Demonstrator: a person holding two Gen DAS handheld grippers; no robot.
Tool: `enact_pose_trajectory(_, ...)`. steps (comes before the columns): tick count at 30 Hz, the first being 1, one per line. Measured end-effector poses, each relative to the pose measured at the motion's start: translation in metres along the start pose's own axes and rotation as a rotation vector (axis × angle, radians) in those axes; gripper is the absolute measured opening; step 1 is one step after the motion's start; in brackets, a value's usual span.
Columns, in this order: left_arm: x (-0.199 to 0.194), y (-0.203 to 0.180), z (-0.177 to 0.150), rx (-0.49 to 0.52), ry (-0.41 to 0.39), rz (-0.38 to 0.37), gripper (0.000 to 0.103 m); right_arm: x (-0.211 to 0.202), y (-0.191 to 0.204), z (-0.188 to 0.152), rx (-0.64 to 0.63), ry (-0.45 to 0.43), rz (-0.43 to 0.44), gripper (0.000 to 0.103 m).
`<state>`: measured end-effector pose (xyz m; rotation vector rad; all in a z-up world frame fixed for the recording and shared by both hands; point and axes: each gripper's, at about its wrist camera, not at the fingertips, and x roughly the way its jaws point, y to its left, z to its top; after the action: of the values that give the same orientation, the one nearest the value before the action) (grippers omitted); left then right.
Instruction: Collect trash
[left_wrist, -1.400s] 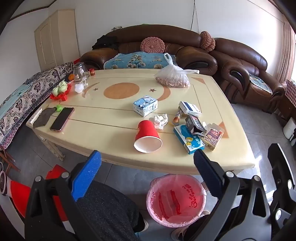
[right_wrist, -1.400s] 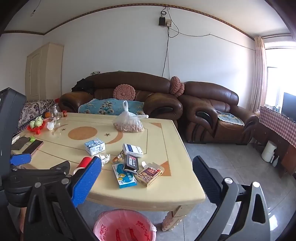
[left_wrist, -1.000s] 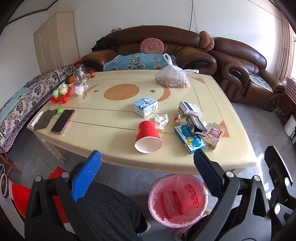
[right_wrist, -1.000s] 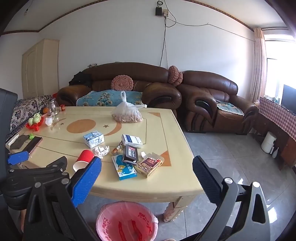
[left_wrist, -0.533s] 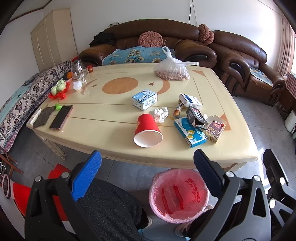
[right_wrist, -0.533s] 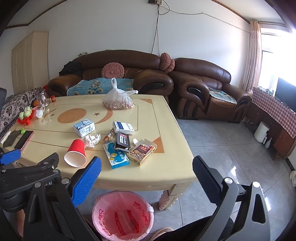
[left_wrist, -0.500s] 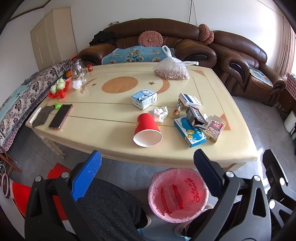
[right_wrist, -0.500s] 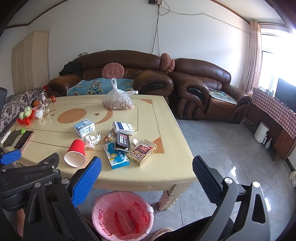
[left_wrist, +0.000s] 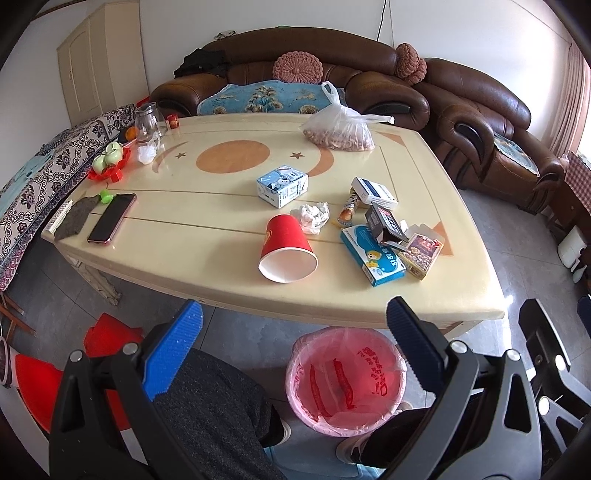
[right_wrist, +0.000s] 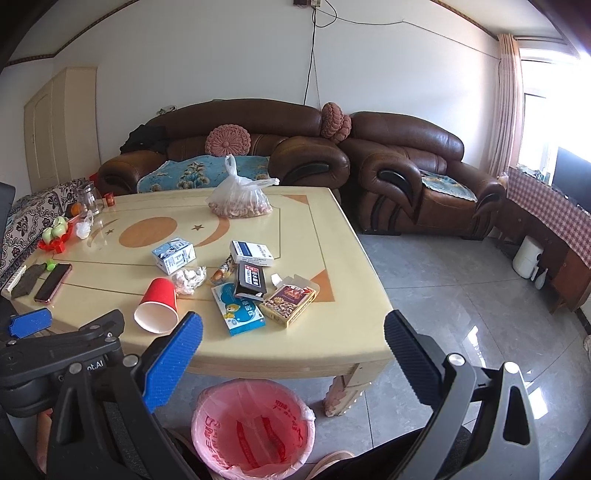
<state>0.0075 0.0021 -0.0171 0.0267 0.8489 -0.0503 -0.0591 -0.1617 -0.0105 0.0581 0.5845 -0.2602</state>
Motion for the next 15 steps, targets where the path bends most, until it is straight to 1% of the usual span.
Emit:
enact_pose_trajectory(4,-0.0001,-0.0028,-0.0007,0.014,-0.003,0.017,0.098,-0.0008,0.0004,-0.0011,-0.004,0.002,-0.006,0.096)
enact_pose_trajectory(8,-0.0006,0.0003,0.0014,0.001,0.002,0.0,0.098,0.0,-0.0024,-0.0006,0.012,0.011,0.018,0.096)
enact_pose_trajectory(10,-0.0009,-0.0005,0.0014,0.008,-0.003,0.006,0.098,0.0005,-0.0011,-0.001,0.015,0.016,0.024,0.096)
enact_pose_trajectory(15,-0.0039,-0.0018,0.0017,0.012,-0.025,0.022,0.098,-0.003,0.0016,-0.0007,0.0,0.001,0.001,0.096)
